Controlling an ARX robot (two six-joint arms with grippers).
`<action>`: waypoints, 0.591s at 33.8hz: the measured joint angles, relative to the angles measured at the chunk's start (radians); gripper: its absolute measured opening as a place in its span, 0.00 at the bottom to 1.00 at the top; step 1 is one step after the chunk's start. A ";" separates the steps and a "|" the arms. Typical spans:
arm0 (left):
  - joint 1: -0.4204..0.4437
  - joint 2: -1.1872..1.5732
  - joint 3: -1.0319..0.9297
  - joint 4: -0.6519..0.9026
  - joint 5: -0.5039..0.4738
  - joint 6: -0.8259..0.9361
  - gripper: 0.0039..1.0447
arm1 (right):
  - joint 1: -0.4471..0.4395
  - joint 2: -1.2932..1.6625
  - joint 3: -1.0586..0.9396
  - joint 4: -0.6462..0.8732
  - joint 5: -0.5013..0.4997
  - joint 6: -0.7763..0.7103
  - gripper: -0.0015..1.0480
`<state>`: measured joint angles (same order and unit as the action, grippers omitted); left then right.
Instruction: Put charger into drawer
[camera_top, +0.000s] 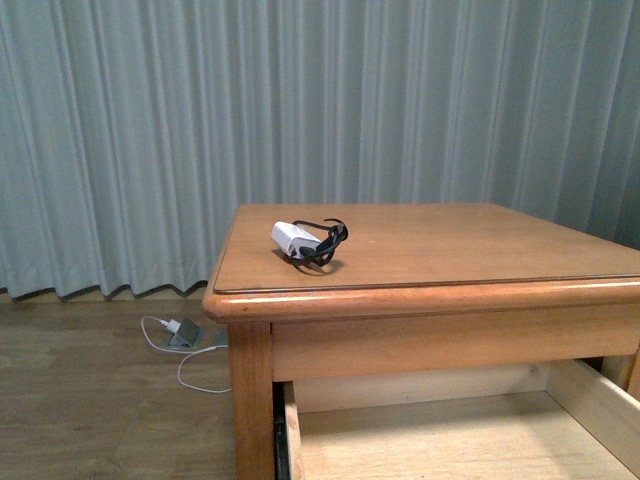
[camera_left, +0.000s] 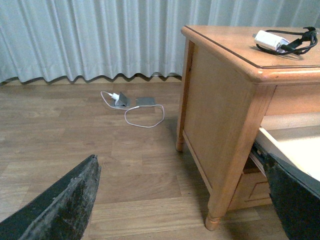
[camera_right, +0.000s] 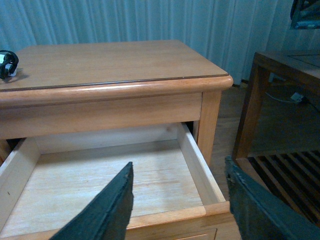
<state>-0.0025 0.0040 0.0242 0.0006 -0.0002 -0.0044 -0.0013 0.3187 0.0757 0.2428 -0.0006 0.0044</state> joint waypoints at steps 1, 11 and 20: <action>0.000 0.000 0.000 0.000 0.000 0.000 0.94 | 0.000 0.000 0.000 0.000 0.000 0.000 0.64; -0.009 0.004 0.000 -0.002 -0.028 -0.014 0.94 | 0.000 0.000 0.000 0.000 0.000 0.000 0.91; -0.252 0.341 0.074 0.155 -0.470 -0.308 0.94 | 0.000 0.000 0.000 0.000 0.000 0.000 0.91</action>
<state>-0.2543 0.3447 0.0978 0.1555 -0.4706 -0.3122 -0.0013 0.3187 0.0757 0.2428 -0.0006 0.0040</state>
